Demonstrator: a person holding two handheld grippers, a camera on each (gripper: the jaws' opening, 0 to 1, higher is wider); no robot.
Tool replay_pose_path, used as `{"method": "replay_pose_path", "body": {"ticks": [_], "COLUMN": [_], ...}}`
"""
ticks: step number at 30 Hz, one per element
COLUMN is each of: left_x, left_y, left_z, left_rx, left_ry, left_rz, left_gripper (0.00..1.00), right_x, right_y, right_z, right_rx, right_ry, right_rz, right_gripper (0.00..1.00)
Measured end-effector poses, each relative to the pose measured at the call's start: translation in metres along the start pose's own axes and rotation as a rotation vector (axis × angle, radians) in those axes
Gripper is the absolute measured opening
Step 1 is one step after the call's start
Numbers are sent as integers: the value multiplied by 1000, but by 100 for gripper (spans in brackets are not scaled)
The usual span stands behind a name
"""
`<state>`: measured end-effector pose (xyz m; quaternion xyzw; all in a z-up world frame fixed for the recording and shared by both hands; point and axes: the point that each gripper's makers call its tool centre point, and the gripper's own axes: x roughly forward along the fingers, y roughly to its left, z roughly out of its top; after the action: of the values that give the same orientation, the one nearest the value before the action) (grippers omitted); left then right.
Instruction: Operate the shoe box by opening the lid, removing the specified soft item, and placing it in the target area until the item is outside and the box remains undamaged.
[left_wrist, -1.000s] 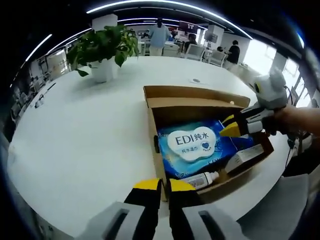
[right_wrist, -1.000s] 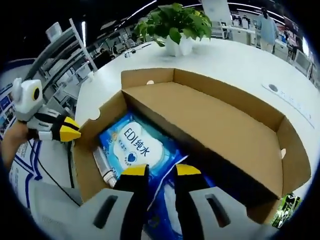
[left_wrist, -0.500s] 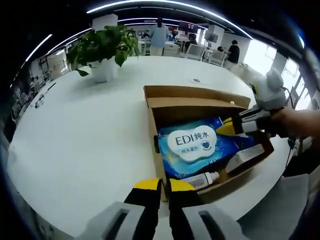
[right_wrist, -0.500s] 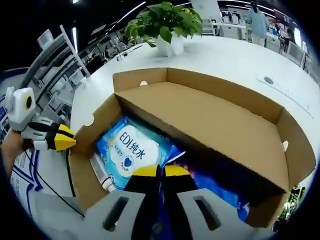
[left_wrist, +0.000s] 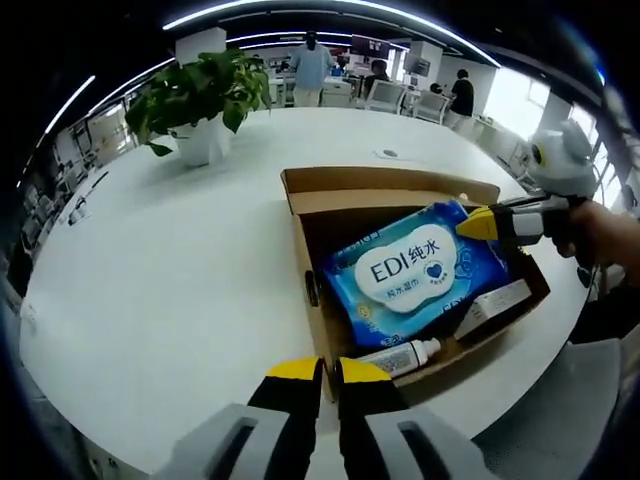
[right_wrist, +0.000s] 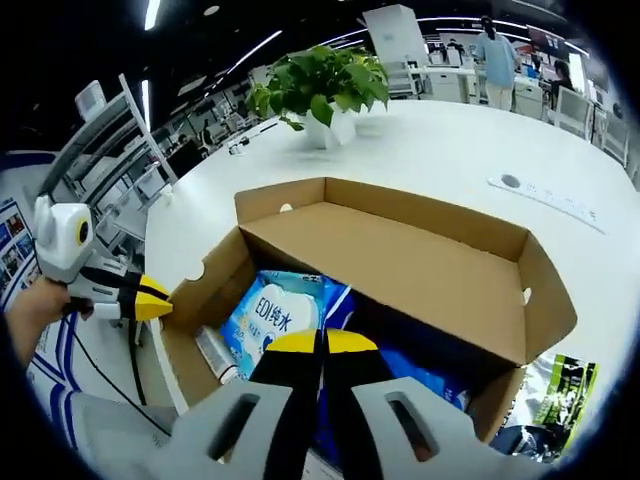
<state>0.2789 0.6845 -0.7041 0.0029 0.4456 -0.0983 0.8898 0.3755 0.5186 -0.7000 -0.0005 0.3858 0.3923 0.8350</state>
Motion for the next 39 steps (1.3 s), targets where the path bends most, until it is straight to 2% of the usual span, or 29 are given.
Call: {"method": "replay_pose_path", "body": {"ticks": [4,8,13,17,20,25,31,33,34,35,39], "left_x": [-2,-8,-12,-1,9,30,50,54,59,61,68], "left_y": [-1,-5,-21,-37,-44,-58,-66,-71,-77,-79,-82], "left_z": [2,11,32,42,42,39,34,32,30,28,22], "left_rx": [24,54,73,69,71,53,43,-1,-74,-98,-131], "left_ry": [9,2,-37,-47,-33,10,67,90,103,116,133], "left_rz": [10,9,-30,-86,-114,-189,-233,-267,-303,-320,-337], "left_gripper": [5,8,11,15,16,19,24,24,24,23,22], "right_x": [-11,-21,-32,-35,-34,-32,-30,-30,-30,-30,-30], "right_y": [-8,-10,-16,-30,-36,-40,-48,-49,-49,-49,-49], "right_z": [-3,-5,-8,-17,-22,-27,-32,-33,-34,-34,-33], "right_rx": [38,45,52,69,83,54,50,49,47,48,43], "right_ry": [-16,-28,-37,-24,-19,-5,5,5,4,3,-2], "right_rz": [-9,-20,-37,-69,-73,-85,-93,-94,-93,-92,-90], "right_gripper": [0,0,0,0,0,0,0,0,0,0,0]}}
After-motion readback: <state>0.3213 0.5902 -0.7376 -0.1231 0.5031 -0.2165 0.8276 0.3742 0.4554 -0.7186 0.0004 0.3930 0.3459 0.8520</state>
